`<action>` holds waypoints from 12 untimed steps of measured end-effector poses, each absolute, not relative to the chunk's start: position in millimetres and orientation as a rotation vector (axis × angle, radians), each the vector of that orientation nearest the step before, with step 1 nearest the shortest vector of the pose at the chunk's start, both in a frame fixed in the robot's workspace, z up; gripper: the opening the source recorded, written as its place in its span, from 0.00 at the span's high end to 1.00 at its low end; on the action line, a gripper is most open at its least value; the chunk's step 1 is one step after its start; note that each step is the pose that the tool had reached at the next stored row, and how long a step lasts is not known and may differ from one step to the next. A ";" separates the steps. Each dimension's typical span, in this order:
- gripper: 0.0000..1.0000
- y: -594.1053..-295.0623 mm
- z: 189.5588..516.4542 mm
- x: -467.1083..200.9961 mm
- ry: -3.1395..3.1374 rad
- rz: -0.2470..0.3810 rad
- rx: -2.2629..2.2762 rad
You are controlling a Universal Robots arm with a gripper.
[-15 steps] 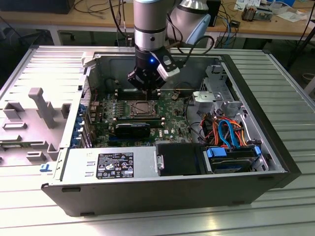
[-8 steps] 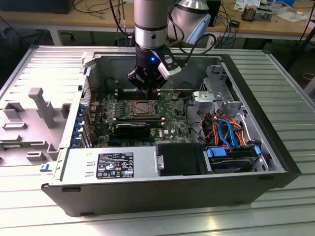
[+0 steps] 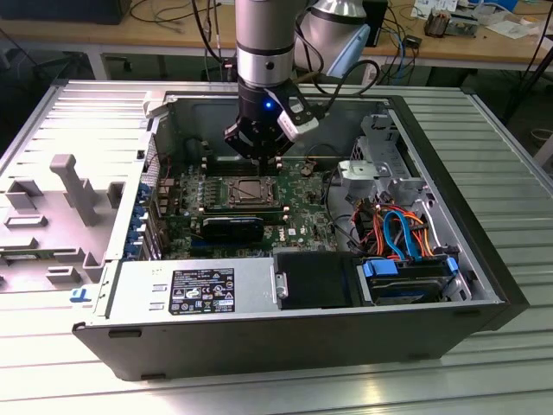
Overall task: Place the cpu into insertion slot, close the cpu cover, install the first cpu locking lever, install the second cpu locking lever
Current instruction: 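Install the second cpu locking lever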
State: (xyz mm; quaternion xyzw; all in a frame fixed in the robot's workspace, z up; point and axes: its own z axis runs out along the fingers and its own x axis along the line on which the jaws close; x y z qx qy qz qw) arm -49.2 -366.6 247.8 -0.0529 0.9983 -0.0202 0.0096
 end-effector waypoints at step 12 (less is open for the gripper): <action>0.89 -372.3 239.0 -49.2 3.117 -0.063 -0.165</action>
